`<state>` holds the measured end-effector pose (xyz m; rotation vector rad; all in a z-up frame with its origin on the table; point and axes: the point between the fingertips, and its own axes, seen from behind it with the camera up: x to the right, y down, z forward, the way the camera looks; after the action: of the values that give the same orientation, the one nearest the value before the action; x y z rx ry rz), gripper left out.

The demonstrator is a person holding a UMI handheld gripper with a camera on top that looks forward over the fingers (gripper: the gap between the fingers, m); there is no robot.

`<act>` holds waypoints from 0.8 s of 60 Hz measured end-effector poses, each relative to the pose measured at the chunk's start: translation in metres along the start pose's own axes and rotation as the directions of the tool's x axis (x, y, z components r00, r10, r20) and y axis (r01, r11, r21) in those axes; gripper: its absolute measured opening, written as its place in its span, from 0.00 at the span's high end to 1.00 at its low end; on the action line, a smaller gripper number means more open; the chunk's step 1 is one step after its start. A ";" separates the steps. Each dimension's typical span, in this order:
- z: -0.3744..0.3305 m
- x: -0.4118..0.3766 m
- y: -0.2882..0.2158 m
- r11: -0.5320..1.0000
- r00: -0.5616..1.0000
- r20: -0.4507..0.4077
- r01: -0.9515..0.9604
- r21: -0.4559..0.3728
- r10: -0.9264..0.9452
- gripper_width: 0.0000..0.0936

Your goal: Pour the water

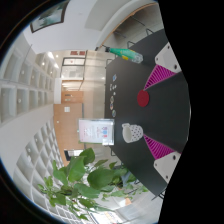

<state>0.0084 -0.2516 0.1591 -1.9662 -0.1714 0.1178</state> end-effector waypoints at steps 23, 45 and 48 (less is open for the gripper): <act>0.036 0.138 0.071 0.996 0.976 -0.219 -0.040 -0.084 0.021 0.09; 0.114 0.271 0.024 0.998 0.933 -0.354 -0.047 0.051 0.062 0.08; 0.131 0.284 0.019 0.997 0.930 -0.361 -0.054 0.063 0.073 0.08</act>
<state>0.2679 -0.0902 0.0897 -1.9054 0.1366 -0.1986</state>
